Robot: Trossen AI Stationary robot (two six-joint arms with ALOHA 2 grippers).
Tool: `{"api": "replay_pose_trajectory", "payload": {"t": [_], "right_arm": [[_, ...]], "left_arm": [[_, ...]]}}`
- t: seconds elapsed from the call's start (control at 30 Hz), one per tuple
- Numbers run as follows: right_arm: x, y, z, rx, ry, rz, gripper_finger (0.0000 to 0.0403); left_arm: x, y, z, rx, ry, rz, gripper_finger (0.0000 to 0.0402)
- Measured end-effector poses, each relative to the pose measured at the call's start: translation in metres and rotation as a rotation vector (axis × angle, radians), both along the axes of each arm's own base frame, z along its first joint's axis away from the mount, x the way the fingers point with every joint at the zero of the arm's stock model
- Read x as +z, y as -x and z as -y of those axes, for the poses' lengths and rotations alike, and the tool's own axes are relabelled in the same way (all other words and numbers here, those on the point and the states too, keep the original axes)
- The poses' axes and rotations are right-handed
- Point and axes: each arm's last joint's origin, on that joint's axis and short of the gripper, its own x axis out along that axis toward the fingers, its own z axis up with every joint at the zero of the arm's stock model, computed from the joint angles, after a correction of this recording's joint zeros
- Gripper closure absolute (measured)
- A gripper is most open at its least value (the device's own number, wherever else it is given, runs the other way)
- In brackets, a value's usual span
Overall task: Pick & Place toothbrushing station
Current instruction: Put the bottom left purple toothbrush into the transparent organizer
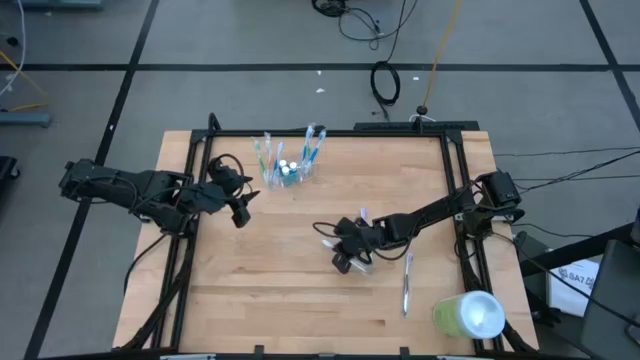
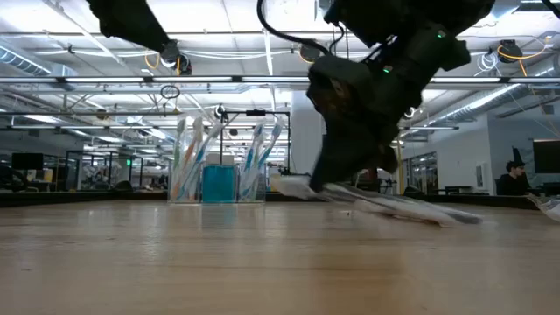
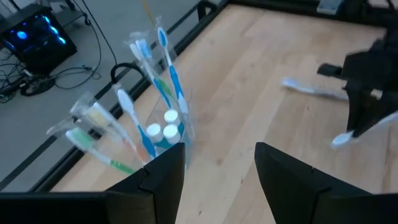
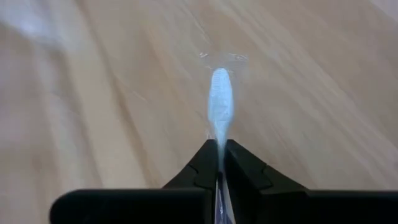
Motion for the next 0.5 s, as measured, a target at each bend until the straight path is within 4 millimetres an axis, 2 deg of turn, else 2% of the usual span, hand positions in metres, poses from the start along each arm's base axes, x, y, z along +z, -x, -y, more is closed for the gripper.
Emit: {"api": "replay_pose_trajectory", "payload": {"t": [0.27, 0.37, 0.5], "right_arm": [[0.03, -0.026, 0.016, 0.157, -0.048, 0.378, 0.0384], [0.047, -0.034, 0.032, 0.181, 0.025, 0.572, 0.0389], [0.07, -0.04, 0.062, 0.163, 0.211, 0.815, 0.0392]], "left_arm": [[0.0, 0.003, 0.002, -0.011, -0.015, -0.006, 0.0199], [0.0, 0.003, 0.002, -0.009, -0.027, -0.01, 0.0199], [0.001, 0.003, 0.002, 0.006, -0.043, -0.007, 0.0199]]}}
